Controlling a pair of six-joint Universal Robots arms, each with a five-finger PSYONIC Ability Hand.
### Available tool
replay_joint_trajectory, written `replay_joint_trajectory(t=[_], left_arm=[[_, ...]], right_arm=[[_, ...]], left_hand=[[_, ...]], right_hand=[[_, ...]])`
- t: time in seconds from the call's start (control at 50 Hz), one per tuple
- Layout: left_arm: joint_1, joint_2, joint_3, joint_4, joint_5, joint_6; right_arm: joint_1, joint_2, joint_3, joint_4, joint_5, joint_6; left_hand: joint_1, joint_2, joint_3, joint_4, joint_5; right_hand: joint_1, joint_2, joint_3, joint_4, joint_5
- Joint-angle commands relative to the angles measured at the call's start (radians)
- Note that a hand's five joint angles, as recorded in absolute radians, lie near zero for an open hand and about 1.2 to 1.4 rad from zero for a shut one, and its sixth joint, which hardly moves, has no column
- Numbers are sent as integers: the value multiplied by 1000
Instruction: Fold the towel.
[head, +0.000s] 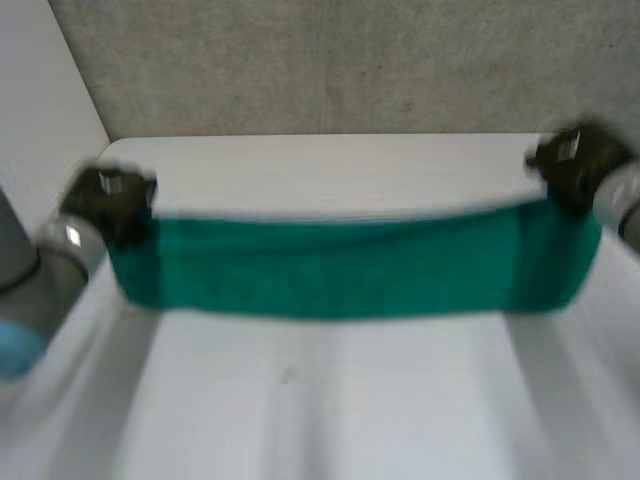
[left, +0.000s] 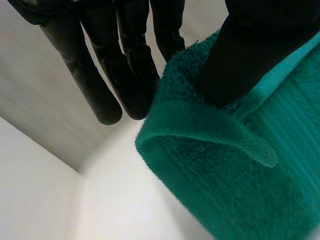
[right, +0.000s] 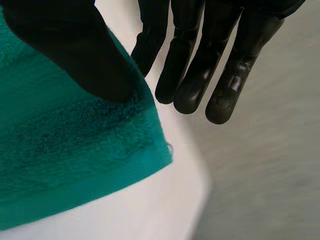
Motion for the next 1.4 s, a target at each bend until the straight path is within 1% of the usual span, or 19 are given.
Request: replay_joint_trajectory(t=[0.02,0.04,0.06,0.12,0.22,0.38,0.5,0.58,0.66,0.74,0.82,0.86,0.9,0.92,0.94,1.04,1.16,1.24,1.4], left_arm=[[-31,8,341,178,-128,-71],[-29,11,352,213,-134,-91],[-23,20,356,272,-136,-140],[-22,37,352,319,-137,-197],[-8,55,236,320,-111,-312],[-8,22,-41,356,1,-311],[-9,-72,-163,416,16,-292],[-5,-123,-228,415,18,-225],[15,-109,-298,367,18,-135],[58,-28,-372,254,16,-38],[115,80,-436,30,16,89],[158,142,-461,-140,19,161],[170,164,-467,-192,22,175],[199,217,-484,-320,28,213],[199,218,-484,-321,29,214],[196,256,-498,-366,102,218],[176,186,-469,-271,142,214],[71,49,-369,-148,127,208],[26,-113,-129,-62,-4,137]], right_arm=[[12,-36,-233,-327,7,207],[12,-36,-233,-327,7,207],[10,-88,-207,-460,15,245],[6,-136,-137,-542,10,270],[7,-138,-28,-470,-7,269],[9,-96,195,-360,-85,261],[10,20,279,-338,-117,252],[9,109,286,-271,-114,195],[-1,116,290,-150,-110,123],[-7,34,308,23,-99,37],[-54,-108,388,299,-79,-148],[-102,-156,426,373,-76,-223],[-158,-214,489,442,-70,-347],[-172,-228,505,459,-73,-386],[-184,-239,517,467,-79,-417],[-194,-237,551,418,-85,-439],[-146,-101,499,280,-74,-336],[-88,-21,430,203,-73,-244],[-10,134,134,121,-2,-146]], left_hand=[[282,200,207,204,258],[282,200,207,204,258],[282,200,207,204,258],[282,200,207,204,258],[282,200,207,204,258],[282,200,207,204,258],[282,200,207,204,258],[282,200,207,204,258],[282,200,207,204,258],[282,200,207,204,258],[282,200,207,204,258],[282,200,207,204,258],[282,200,207,204,258],[282,200,207,204,258],[282,200,207,204,258],[282,200,207,204,258],[282,200,207,204,258],[282,200,207,204,258],[282,200,207,204,258]], right_hand=[[416,223,214,206,226],[416,223,214,206,226],[416,223,214,206,226],[416,223,214,206,226],[416,223,214,206,226],[416,223,214,206,226],[416,223,214,206,226],[416,223,214,206,226],[416,223,214,206,226],[416,223,214,206,226],[416,223,214,206,226],[416,223,214,206,226],[416,223,214,206,226],[416,223,214,206,226],[416,223,214,206,226],[416,223,214,206,226],[416,223,214,206,226],[416,223,214,206,226],[416,223,214,206,226]])
